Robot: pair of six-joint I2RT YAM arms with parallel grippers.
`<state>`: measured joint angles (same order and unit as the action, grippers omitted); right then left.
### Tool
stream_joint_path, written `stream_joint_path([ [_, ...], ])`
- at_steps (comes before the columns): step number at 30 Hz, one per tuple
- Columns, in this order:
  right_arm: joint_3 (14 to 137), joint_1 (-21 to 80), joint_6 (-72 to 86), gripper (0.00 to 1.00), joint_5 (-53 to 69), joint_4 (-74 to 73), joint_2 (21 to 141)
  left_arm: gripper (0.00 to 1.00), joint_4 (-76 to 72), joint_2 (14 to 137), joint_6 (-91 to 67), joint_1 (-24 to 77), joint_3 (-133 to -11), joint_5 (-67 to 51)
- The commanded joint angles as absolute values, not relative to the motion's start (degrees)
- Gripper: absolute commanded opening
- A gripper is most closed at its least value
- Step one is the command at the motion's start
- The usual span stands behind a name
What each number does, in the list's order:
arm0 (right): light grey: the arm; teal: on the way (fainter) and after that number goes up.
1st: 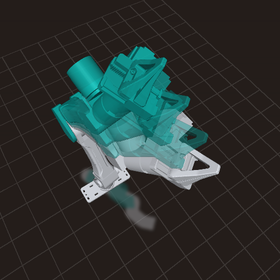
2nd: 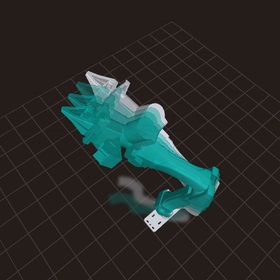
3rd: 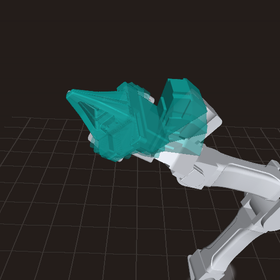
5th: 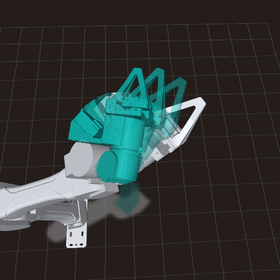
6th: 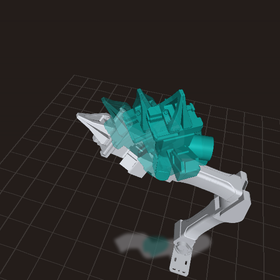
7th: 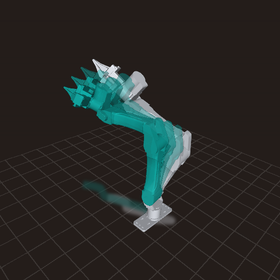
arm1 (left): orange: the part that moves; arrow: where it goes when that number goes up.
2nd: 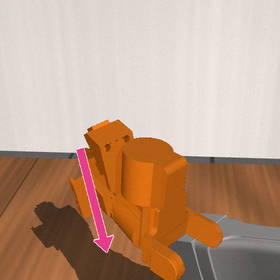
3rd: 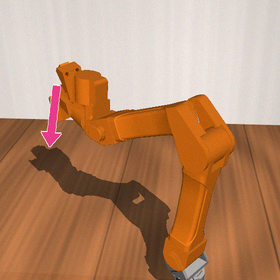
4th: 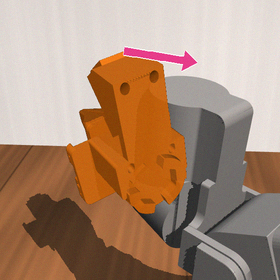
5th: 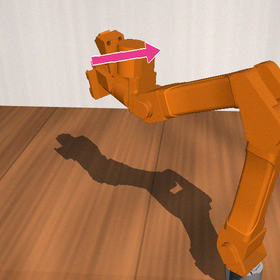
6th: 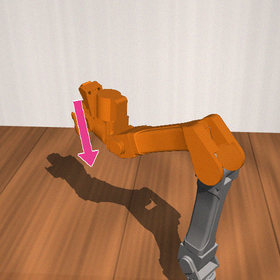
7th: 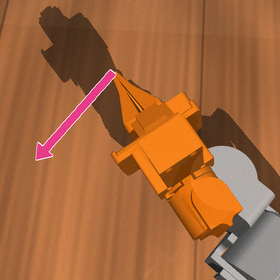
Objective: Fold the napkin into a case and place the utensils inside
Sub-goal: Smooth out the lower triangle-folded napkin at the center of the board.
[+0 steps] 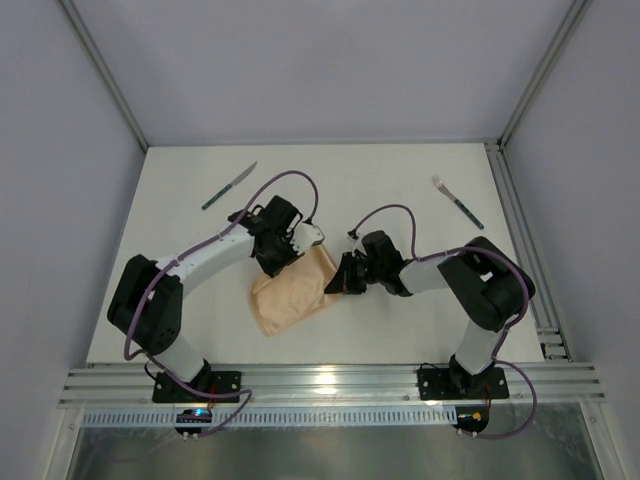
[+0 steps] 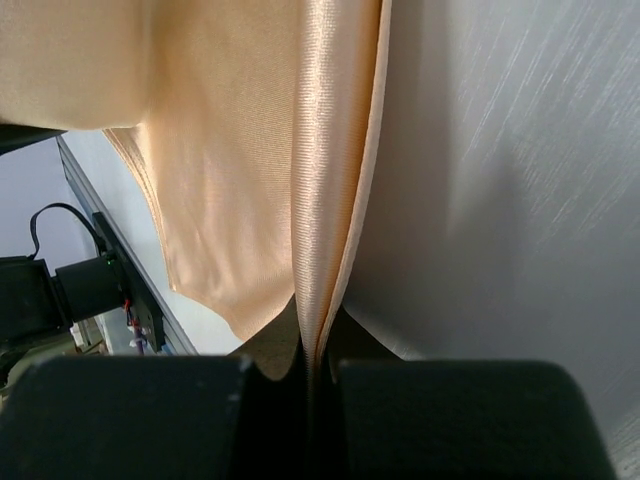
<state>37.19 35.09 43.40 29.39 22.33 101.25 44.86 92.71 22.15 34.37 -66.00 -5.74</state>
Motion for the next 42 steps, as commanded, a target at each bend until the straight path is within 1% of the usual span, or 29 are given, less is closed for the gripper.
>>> stream_joint_path([
  [1, 37.36, 34.37, 40.70, 0.04, 25.76, 17.85, 100.91, 0.00, 44.05, 90.09, 21.53, 33.67, -66.89, -0.81],
  [3, 36.65, 34.45, 40.87, 0.04, 24.18, 16.97, 99.50, 0.00, 42.81, 91.74, 21.71, 31.13, -66.27, -0.61],
  [5, 34.72, 34.45, 42.00, 0.04, 22.51, 17.22, 97.56, 0.00, 41.14, 93.86, 21.62, 28.41, -66.45, 3.84],
  [9, 32.53, 34.54, 43.85, 0.05, 23.20, 18.02, 97.21, 0.00, 36.66, 100.18, 22.76, 27.07, -66.80, 9.40],
  [12, 30.94, 34.63, 45.00, 0.16, 23.20, 18.99, 96.07, 0.00, 34.90, 104.14, 23.20, 26.37, -67.94, 10.98],
  [13, 30.94, 34.54, 44.91, 0.29, 23.20, 18.64, 95.63, 0.00, 34.72, 105.37, 23.38, 26.19, -68.20, 11.51],
  [14, 30.94, 34.63, 44.48, 0.36, 23.20, 17.15, 94.58, 0.00, 33.93, 105.90, 23.55, 26.19, -68.64, 11.95],
  [16, 30.94, 34.63, 42.82, 0.49, 22.15, 14.95, 93.00, 0.00, 33.75, 107.13, 24.34, 26.19, -69.17, 12.48],
  [17, 30.85, 34.63, 42.11, 0.53, 21.45, 12.33, 90.73, 0.00, 33.92, 107.40, 24.61, 26.19, -69.87, 12.65],
  [18, 30.85, 34.54, 41.32, 0.58, 19.97, 10.83, 89.22, 0.00, 33.93, 107.66, 24.96, 26.19, -69.96, 12.74],
  [19, 30.85, 34.63, 39.39, 0.66, 19.26, 7.50, 87.82, 0.00, 33.75, 107.84, 25.13, 26.19, -70.13, 12.83],
  [20, 31.02, 34.54, 38.33, 0.69, 18.47, 5.38, 86.15, 0.00, 33.66, 107.93, 25.31, 26.19, -70.22, 12.83],
  [22, 31.73, 34.54, 36.31, 0.72, 15.49, 1.51, 81.32, 0.02, 33.66, 107.93, 25.84, 26.19, -70.31, 11.96],
  [24, 33.12, 34.54, 33.06, 0.78, 12.50, -4.12, 77.02, 0.03, 33.58, 107.75, 25.93, 26.19, -70.31, 11.87],
  [25, 33.83, 34.54, 30.61, 0.81, 9.87, -5.78, 76.21, 0.04, 33.49, 107.67, 26.36, 26.19, -70.23, 11.78],
  [27, 37.33, 34.10, 27.96, 0.85, 8.79, -5.28, 76.37, 0.08, 33.05, 107.14, 27.07, 26.19, -69.96, 11.78],
  [28, 39.27, 32.62, 26.99, 0.85, 10.18, -4.75, 78.90, 0.09, 32.79, 107.14, 27.77, 26.19, -69.96, 11.86],
  [30, 45.66, 30.51, 24.79, 0.85, 13.96, -2.91, 83.04, 0.16, 32.52, 107.14, 27.95, 26.10, -70.14, 11.95],
  [31, 47.88, 28.58, 24.18, 0.85, 15.63, -1.42, 88.19, 0.18, 32.52, 107.14, 28.04, 26.10, -70.40, 11.69],
  [32, 52.95, 27.96, 22.86, 0.84, 18.25, -1.15, 90.94, 0.20, 32.52, 107.31, 27.95, 25.84, -70.57, 11.08],
  [33, 55.52, 27.34, 22.16, 0.81, 20.02, -0.88, 94.01, 0.22, 32.78, 107.40, 27.78, 25.67, -70.84, 10.47],
  [35, 60.01, 26.55, 21.71, 0.77, 22.31, -1.41, 101.73, 0.24, 33.75, 107.49, 27.25, 24.53, -71.80, 8.71],
  [37, 65.11, 26.45, 21.09, 0.75, 22.94, -1.67, 105.98, 0.25, 34.45, 107.23, 27.07, 23.04, -72.07, 7.83],
  [38, 67.65, 26.46, 21.44, 0.75, 23.11, -1.32, 109.22, 0.28, 34.71, 106.97, 26.98, 22.68, -72.16, 7.65],
  [42, 72.06, 26.46, 21.71, 0.74, 23.72, -1.06, 115.30, 0.33, 35.86, 106.44, 27.68, 21.53, -71.90, 6.51],
])
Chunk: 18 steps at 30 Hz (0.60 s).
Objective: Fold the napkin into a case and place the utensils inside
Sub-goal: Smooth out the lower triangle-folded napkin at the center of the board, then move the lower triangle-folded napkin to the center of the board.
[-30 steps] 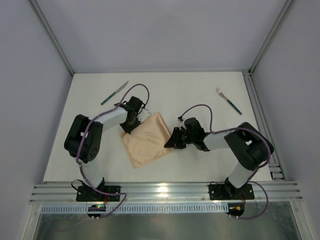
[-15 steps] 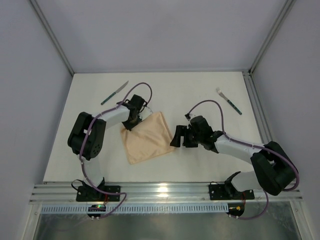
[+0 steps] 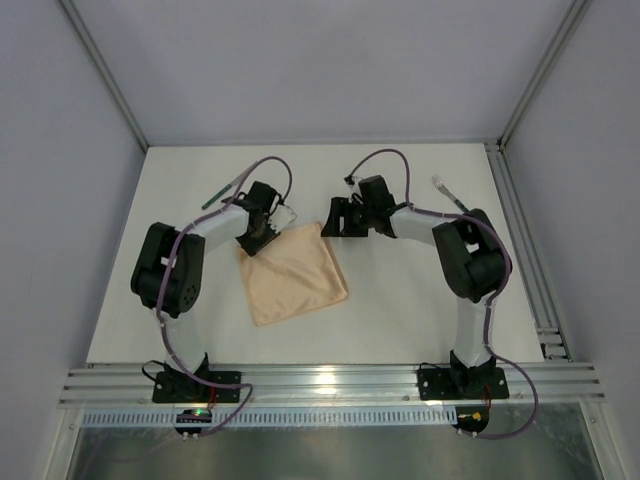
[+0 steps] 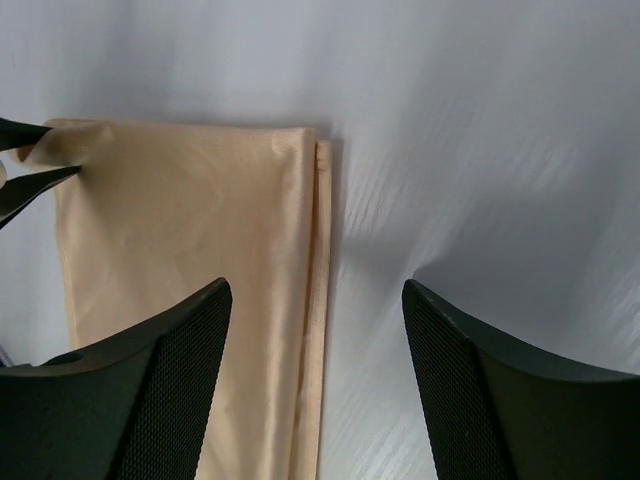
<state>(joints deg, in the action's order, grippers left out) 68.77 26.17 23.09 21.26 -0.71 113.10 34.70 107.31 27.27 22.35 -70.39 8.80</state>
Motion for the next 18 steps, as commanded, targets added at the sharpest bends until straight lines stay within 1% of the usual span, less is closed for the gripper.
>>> stream_joint_path([
  [1, 72.59, 26.46, 22.41, 0.73, 24.60, -0.53, 116.10, 0.34, 36.21, 106.52, 27.77, 21.27, -71.81, 6.33],
  [3, 73.30, 26.46, 23.46, 0.72, 26.18, -0.44, 118.46, 0.36, 36.47, 106.70, 27.86, 20.92, -71.63, 5.89],
  [4, 73.30, 26.46, 24.60, 0.71, 26.45, 2.34, 119.17, 0.36, 36.65, 106.79, 27.77, 20.57, -71.63, 5.71],
  [5, 73.65, 26.46, 24.96, 0.69, 26.28, 2.63, 119.79, 0.39, 36.82, 106.87, 27.86, 20.31, -71.63, 5.19],
  [8, 74.18, 26.45, 27.32, 0.65, 27.24, 5.01, 121.02, 0.44, 37.18, 106.09, 27.77, 19.60, -71.81, 3.87],
  [10, 75.40, 26.46, 28.03, 0.64, 27.51, 4.14, 122.08, 0.45, 37.79, 105.56, 27.95, 18.99, -72.33, 2.30],
  [11, 76.54, 26.37, 28.56, 0.62, 27.60, 3.70, 122.34, 0.46, 38.05, 105.38, 28.04, 18.64, -72.68, 1.85],
  [15, 77.61, 26.46, 30.93, 0.49, 28.65, 3.16, 123.49, 0.48, 39.11, 104.59, 27.77, 17.14, -74.09, 1.05],
  [18, 77.61, 26.37, 32.51, 0.48, 29.09, 3.16, 123.84, 0.49, 40.08, 104.24, 27.60, 16.96, -74.53, 0.18],
])
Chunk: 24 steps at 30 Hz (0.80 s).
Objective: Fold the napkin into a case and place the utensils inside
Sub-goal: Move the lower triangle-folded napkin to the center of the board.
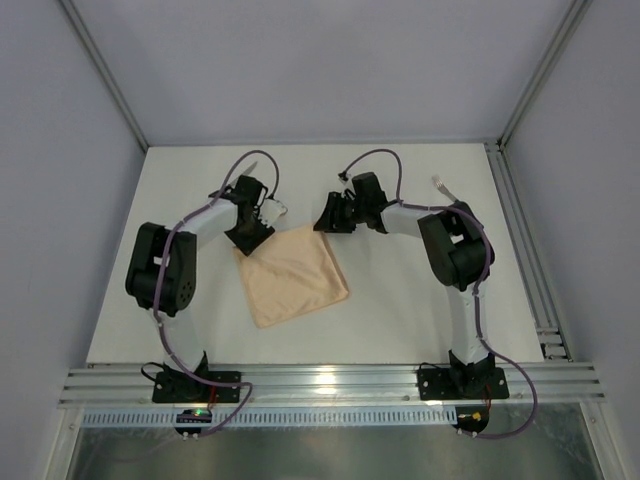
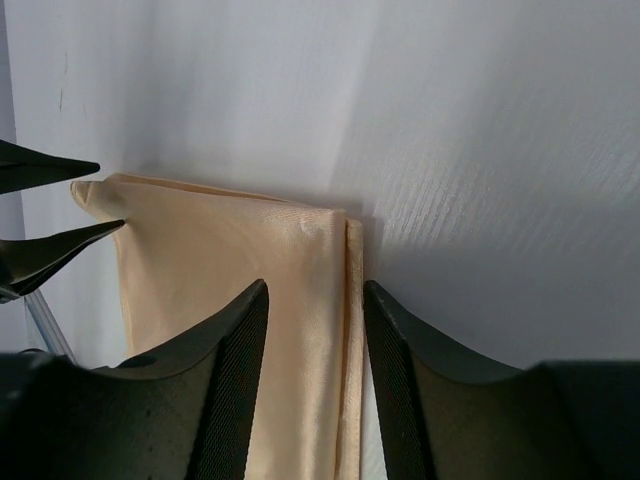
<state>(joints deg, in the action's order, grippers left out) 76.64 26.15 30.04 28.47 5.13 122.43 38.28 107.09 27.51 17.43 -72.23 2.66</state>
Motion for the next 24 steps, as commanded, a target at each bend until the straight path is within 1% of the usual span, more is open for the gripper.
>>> stream_joint_path([
  [1, 77.61, 26.45, 32.87, 0.48, 29.09, 2.90, 123.75, 0.49, 40.34, 103.80, 27.51, 16.88, -74.62, 0.18],
  [3, 77.35, 26.54, 33.48, 0.44, 28.39, 2.55, 123.58, 0.51, 41.22, 103.36, 27.07, 16.61, -74.97, -2.02],
  [4, 77.34, 26.63, 33.57, 0.40, 28.21, 2.46, 123.40, 0.51, 41.74, 102.92, 26.81, 16.26, -75.32, -2.28],
  [6, 77.34, 27.07, 33.66, 0.35, 28.30, 2.11, 123.49, 0.52, 43.06, 102.40, 26.46, 15.82, -75.76, -2.72],
  [7, 77.34, 27.16, 33.66, 0.29, 27.87, 1.85, 123.40, 0.52, 43.41, 101.70, 26.37, 15.56, -75.85, -2.72],
  [8, 77.26, 27.25, 33.75, 0.26, 27.69, 1.85, 123.31, 0.52, 43.77, 101.25, 26.11, 14.95, -75.94, -2.64],
  [11, 76.99, 27.16, 34.63, 0.17, 27.33, 2.11, 123.22, 0.52, 44.82, 100.37, 25.93, 13.54, -75.94, -2.37],
  [13, 76.82, 27.16, 35.33, 0.13, 27.33, 2.72, 123.14, 0.52, 45.53, 100.02, 25.93, 12.83, -75.50, -2.72],
  [14, 76.03, 27.25, 35.68, 0.08, 27.25, 3.16, 122.96, 0.52, 45.53, 99.67, 26.01, 12.40, -74.98, -2.81],
  [16, 74.80, 27.07, 36.82, 0.04, 26.98, 5.62, 122.26, 0.51, 44.65, 99.14, 25.93, 12.22, -73.04, -3.42],
  [20, 68.75, 26.11, 40.25, 0.04, 25.58, 10.28, 119.19, 0.51, 44.73, 96.77, 25.31, 12.22, -70.84, -6.50],
  [24, 61.89, 24.61, 41.48, 0.04, 23.91, 13.87, 113.92, 0.50, 46.58, 90.29, 25.40, 13.00, -69.18, -12.03],
])
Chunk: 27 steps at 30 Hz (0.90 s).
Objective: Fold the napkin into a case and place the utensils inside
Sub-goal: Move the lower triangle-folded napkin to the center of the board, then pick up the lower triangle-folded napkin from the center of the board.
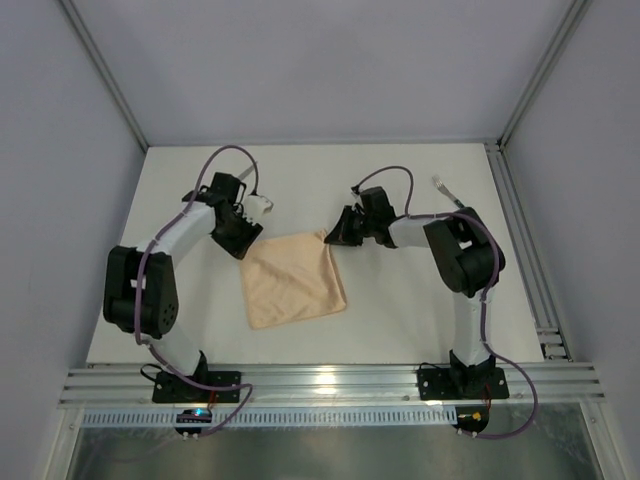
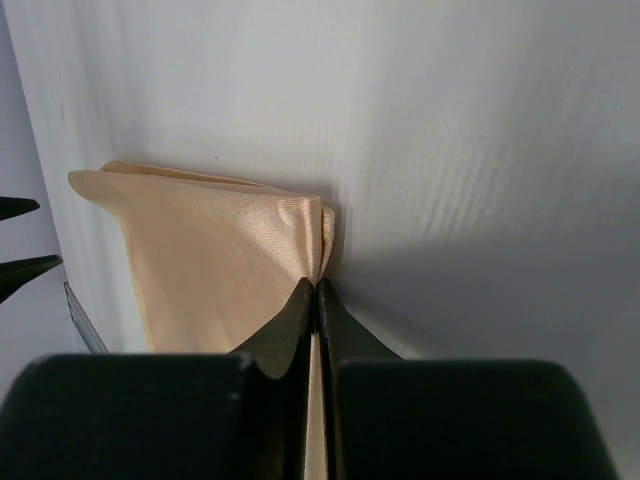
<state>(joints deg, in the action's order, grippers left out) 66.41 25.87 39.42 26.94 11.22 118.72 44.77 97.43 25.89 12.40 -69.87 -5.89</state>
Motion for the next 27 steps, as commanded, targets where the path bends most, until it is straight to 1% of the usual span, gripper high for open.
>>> stream_joint_path([
  [1, 60.57, 24.44, 41.66, 0.04, 23.65, 14.32, 112.95, 0.51, 46.76, 88.78, 25.75, 14.75, -68.30, -12.56],
  [3, 56.70, 23.82, 41.40, 0.04, 22.59, 14.94, 110.05, 0.51, 46.50, 85.80, 26.80, 17.39, -65.40, -11.87],
  [4, 54.08, 23.64, 41.40, 0.04, 22.50, 15.29, 109.26, 0.52, 46.58, 83.17, 27.33, 20.71, -64.26, -11.43],
  [6, 52.13, 22.94, 41.05, 0.04, 23.55, 15.73, 107.58, 0.53, 46.41, 80.43, 29.00, 24.33, -60.66, -9.85],
  [9, 49.40, 21.80, 40.17, 0.04, 25.39, 15.91, 106.70, 0.56, 47.81, 75.95, 33.20, 30.84, -55.39, -10.54],
  [11, 49.22, 21.45, 38.50, 0.04, 25.75, 15.03, 106.70, 0.59, 48.34, 72.17, 35.85, 34.08, -52.40, -10.98],
  [15, 49.57, 21.09, 36.39, 0.06, 26.89, 13.19, 105.82, 0.68, 44.32, 65.40, 44.01, 35.86, -43.10, -11.25],
  [17, 49.92, 21.09, 35.08, 0.07, 26.19, 12.13, 105.38, 0.69, 42.81, 62.86, 46.05, 36.56, -40.62, -12.12],
  [19, 50.88, 21.01, 34.28, 0.10, 25.84, 10.29, 105.21, 0.73, 40.88, 61.79, 47.89, 37.96, -37.38, -12.31],
  [20, 51.24, 21.01, 33.93, 0.12, 26.10, 9.33, 105.38, 0.74, 40.00, 61.35, 48.42, 38.49, -36.31, -12.30],
  [21, 51.68, 21.09, 33.66, 0.19, 26.36, 8.62, 105.47, 0.74, 39.21, 61.35, 48.86, 39.45, -35.17, -12.04],
  [23, 52.64, 21.01, 32.35, 0.31, 26.72, 6.87, 105.56, 0.74, 35.26, 62.04, 49.13, 40.07, -32.09, -11.69],
  [27, 52.21, 21.01, 30.24, 0.41, 24.52, 4.49, 102.40, 0.74, 32.00, 64.24, 49.13, 40.60, -29.89, -10.73],
])
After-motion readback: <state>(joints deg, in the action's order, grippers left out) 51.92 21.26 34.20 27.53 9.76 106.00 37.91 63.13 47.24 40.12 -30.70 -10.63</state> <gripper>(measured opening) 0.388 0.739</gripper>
